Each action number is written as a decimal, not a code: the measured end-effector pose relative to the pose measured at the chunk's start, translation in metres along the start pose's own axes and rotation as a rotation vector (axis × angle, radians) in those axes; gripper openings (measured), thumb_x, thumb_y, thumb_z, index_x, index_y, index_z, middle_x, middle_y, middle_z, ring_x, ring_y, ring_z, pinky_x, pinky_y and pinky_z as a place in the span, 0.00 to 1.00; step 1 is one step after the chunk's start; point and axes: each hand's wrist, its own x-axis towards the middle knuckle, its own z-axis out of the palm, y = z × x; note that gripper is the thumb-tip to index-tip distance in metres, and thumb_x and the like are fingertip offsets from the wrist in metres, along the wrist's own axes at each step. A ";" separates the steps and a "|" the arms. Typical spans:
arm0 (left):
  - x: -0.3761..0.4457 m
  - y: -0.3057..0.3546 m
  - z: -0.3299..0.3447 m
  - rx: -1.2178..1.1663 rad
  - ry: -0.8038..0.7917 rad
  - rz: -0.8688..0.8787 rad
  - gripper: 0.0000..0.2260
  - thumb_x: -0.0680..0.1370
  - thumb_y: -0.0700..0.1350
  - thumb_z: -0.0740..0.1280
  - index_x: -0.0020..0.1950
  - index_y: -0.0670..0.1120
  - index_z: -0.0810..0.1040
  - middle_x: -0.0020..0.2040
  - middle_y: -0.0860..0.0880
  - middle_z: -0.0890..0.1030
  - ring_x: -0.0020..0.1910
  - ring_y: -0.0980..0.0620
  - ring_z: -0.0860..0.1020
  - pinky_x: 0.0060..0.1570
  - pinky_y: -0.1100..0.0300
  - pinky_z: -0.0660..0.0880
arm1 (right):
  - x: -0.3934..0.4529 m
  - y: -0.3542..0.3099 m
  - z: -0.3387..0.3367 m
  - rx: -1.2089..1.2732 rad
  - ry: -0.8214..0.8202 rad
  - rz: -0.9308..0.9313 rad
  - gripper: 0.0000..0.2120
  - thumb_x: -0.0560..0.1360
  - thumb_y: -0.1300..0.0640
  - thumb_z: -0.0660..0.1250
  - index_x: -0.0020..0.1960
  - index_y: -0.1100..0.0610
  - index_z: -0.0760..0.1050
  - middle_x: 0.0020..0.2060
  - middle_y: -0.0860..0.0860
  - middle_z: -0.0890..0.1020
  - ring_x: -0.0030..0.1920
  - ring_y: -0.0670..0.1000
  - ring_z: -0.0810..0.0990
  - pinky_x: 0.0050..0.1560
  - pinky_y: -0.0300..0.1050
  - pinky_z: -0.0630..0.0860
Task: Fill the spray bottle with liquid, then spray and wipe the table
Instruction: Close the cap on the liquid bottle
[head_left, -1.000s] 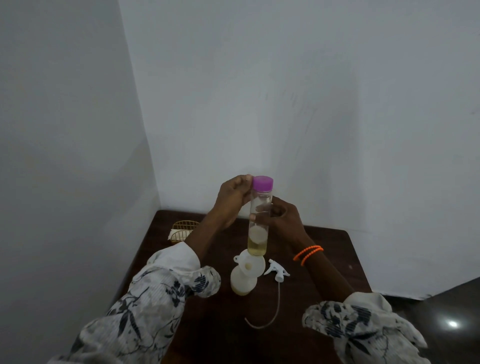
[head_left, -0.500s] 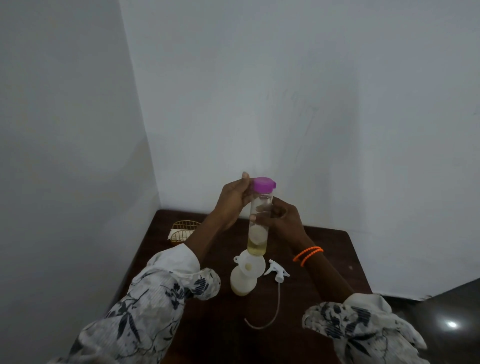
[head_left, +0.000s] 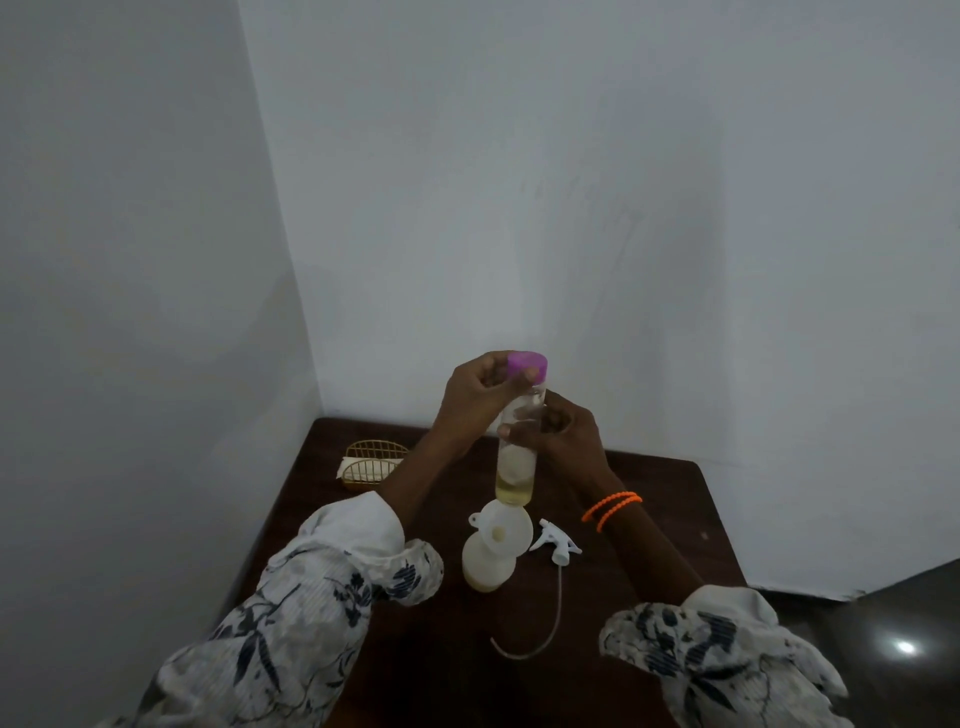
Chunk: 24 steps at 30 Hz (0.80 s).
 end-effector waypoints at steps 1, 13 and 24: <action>0.000 0.002 0.001 0.029 0.013 0.014 0.27 0.70 0.63 0.75 0.62 0.48 0.85 0.55 0.51 0.88 0.56 0.52 0.85 0.60 0.53 0.81 | 0.001 0.000 0.000 -0.007 -0.002 -0.001 0.23 0.64 0.52 0.83 0.58 0.50 0.82 0.49 0.49 0.87 0.50 0.48 0.87 0.53 0.58 0.85; 0.017 0.011 -0.037 0.217 -0.334 0.081 0.20 0.76 0.40 0.76 0.68 0.42 0.81 0.59 0.48 0.87 0.58 0.51 0.85 0.63 0.55 0.80 | 0.005 0.011 -0.001 -0.058 -0.065 -0.039 0.21 0.65 0.53 0.83 0.55 0.54 0.83 0.49 0.50 0.88 0.52 0.49 0.87 0.56 0.58 0.83; 0.048 -0.028 -0.063 0.489 -0.164 0.122 0.23 0.70 0.45 0.82 0.64 0.46 0.85 0.56 0.51 0.87 0.55 0.57 0.85 0.60 0.60 0.81 | 0.070 0.023 0.042 -0.234 -0.002 0.001 0.27 0.64 0.54 0.84 0.60 0.54 0.81 0.54 0.50 0.86 0.55 0.50 0.83 0.57 0.49 0.81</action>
